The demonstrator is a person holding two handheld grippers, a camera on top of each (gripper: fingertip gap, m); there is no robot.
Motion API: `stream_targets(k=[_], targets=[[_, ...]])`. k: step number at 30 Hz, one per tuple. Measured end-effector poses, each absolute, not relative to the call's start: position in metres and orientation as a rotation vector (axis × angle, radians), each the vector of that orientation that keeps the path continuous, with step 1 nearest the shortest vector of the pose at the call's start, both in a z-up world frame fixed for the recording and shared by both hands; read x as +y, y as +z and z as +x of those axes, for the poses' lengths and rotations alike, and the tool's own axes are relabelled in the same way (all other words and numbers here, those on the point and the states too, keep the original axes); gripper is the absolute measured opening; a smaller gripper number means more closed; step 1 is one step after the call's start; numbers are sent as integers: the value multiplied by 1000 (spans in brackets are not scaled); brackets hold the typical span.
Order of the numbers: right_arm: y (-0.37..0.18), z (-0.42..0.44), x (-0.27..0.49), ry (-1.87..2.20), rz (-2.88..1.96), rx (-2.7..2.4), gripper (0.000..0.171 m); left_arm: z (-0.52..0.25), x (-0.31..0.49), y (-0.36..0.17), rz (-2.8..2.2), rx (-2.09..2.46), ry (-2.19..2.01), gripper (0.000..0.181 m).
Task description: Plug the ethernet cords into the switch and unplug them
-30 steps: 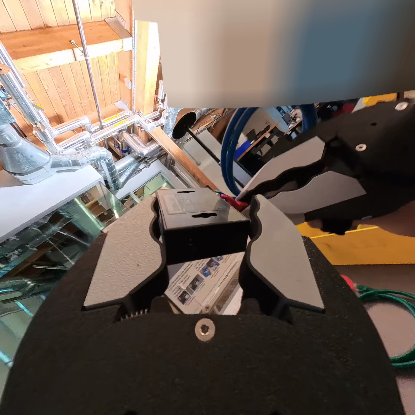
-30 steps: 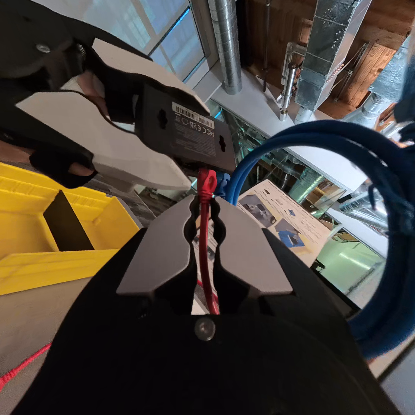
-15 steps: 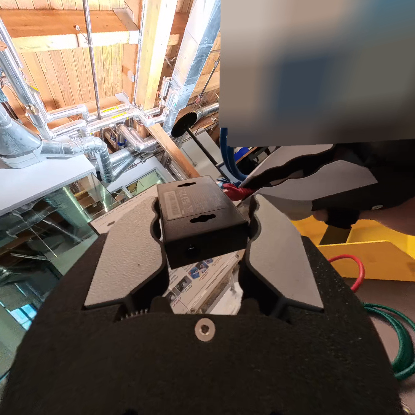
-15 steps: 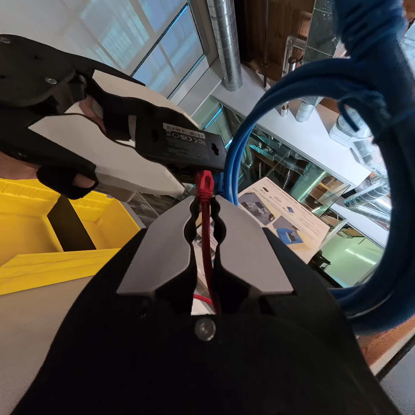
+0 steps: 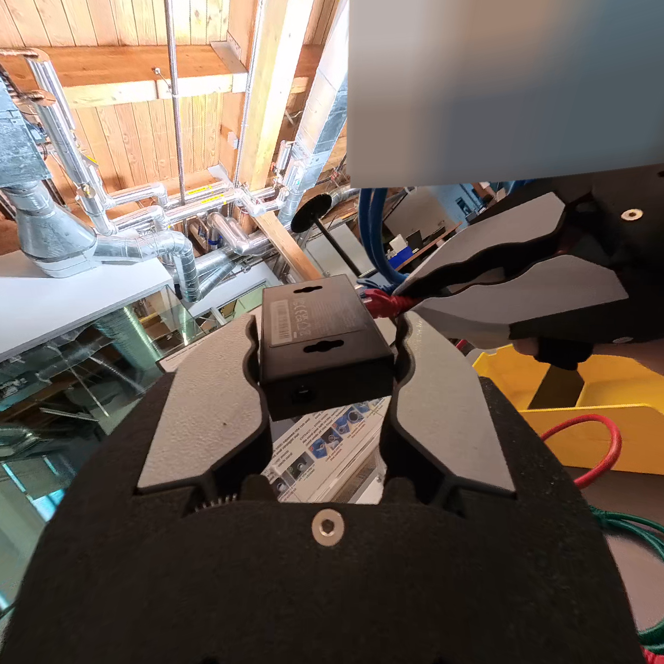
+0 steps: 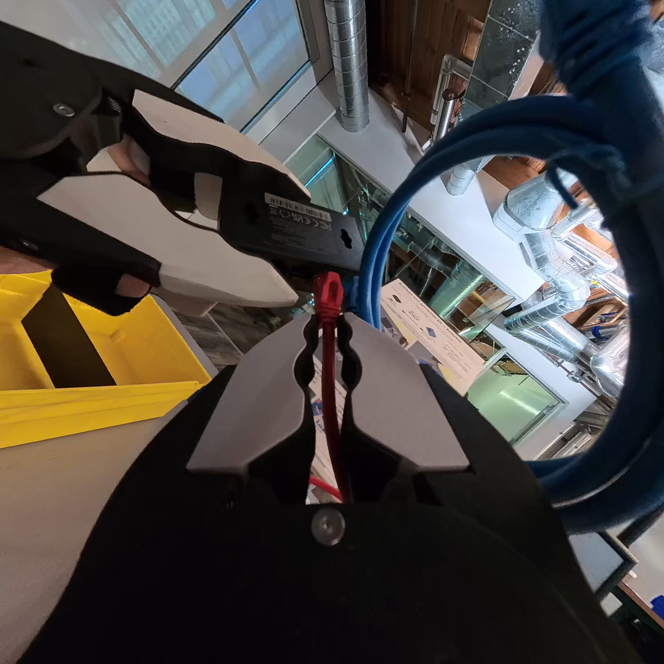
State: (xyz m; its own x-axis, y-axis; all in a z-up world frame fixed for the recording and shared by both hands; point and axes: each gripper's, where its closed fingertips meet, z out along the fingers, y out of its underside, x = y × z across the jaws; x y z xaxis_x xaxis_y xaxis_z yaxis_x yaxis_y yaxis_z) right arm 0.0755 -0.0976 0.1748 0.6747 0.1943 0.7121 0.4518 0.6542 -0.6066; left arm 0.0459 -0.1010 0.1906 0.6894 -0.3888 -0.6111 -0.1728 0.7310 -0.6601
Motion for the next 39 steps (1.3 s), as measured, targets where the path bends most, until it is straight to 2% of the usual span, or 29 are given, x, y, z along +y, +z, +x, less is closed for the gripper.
stream_targets(k=[13,39], targets=[[168,68,-105,-89,-858,-913,10,40,-104,181,-803,929,-338,71],[168,67,-112,29,-895,-983,9,42,-110,180,-870,918,-412,71]])
